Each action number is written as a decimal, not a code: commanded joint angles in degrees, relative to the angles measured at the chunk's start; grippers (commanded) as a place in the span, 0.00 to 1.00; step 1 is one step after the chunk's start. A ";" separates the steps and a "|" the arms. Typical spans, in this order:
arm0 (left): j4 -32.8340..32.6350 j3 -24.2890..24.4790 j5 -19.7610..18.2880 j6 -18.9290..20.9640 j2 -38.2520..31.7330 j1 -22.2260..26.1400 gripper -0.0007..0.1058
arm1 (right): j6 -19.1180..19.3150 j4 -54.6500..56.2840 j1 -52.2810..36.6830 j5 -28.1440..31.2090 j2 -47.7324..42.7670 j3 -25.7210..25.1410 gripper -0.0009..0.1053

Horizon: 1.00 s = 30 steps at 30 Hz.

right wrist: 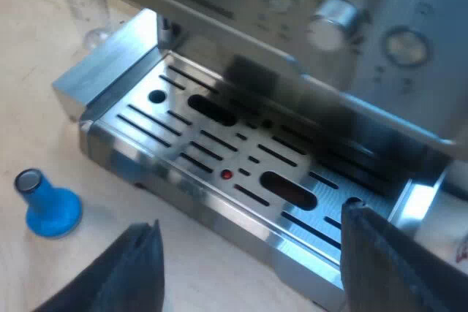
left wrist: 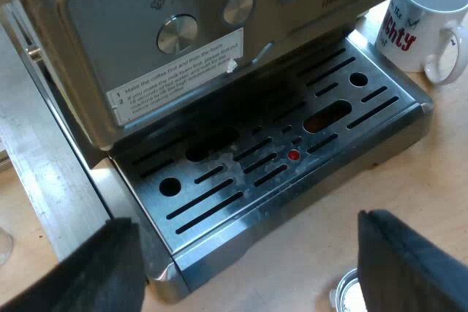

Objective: Grind coffee beans and then tamp

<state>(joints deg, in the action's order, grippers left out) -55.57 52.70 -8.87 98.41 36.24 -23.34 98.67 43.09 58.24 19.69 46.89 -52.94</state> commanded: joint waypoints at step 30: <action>-3.21 0.49 -6.38 0.82 -7.85 20.16 0.61 | 8.17 15.92 -45.41 -13.78 -18.72 1.46 0.53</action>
<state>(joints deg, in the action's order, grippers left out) -58.58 52.79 -14.92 99.46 29.02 -2.87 105.82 59.33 13.80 7.48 28.38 -51.59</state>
